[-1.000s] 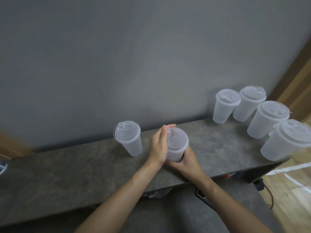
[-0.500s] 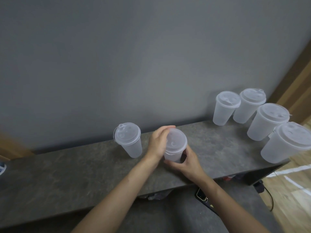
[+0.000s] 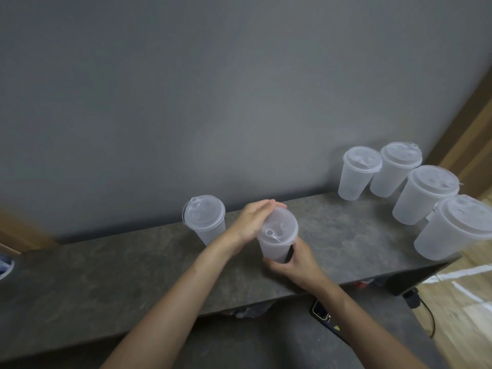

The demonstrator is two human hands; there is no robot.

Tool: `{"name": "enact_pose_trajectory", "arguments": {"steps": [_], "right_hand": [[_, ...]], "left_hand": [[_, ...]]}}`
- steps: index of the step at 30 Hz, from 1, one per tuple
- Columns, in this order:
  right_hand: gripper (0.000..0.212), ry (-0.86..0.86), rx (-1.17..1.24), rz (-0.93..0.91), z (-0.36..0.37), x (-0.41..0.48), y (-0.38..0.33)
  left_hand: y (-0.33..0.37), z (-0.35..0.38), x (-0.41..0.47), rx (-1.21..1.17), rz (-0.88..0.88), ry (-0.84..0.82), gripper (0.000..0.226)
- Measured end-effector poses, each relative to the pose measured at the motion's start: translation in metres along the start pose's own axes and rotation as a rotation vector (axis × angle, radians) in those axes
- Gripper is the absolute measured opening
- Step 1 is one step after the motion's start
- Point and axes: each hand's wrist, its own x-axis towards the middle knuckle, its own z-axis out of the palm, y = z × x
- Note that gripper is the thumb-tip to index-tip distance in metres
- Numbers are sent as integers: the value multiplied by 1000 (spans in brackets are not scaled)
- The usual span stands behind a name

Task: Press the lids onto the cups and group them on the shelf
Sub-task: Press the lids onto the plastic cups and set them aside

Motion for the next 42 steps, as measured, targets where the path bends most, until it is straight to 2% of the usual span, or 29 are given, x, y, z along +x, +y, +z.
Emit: {"name": "enact_pose_trajectory", "arguments": {"steps": [2,5,7,11,13,15,17,19,22,25,27,29,31,33,38,42], "right_hand": [[73,-23,-16,-10,1,1,-1],[92,39,34,-25,2,1,-4],[89,64,46,-31,2,0,-6],[70,11,15,-38,-2,-1,-5],[68,-10,4,-43,-2,-1,-6],[77,8,23,-43,0,-1,-8],[89,62,57,-29,2,-1,-8],[88,74,56,-16,1,0,-6],[77,48,23,-17,-1,0,-2],[71,15,1,-34,-2,1,-4],[75,8,-2,-49,0,0,-4],[89,17,7,-44,2,1,-5],[91,20,14,-30,2,1,-6],[84,17,-4,-28,2,2,-6],[75,6,-39,-33,2,2,-2],[94,30,-7,-27,5,4,0]], "left_hand": [[-1,2,1,-13,44,9,33],[-13,17,-2,3,91,198,36],[-16,19,-3,2,83,291,38],[-13,2,7,44,61,122,36],[-13,-2,10,54,75,88,36],[-17,5,7,68,88,152,39],[-20,19,0,57,89,286,43],[-19,25,-4,34,71,374,42],[-17,12,2,82,39,270,35],[-13,0,9,67,80,137,39],[-16,5,8,17,110,166,38],[-19,12,4,-18,113,259,36],[-21,17,1,-26,103,345,36],[-19,15,5,-27,75,344,35],[-12,5,14,-22,113,174,38],[-22,19,6,-69,116,339,38]]}}
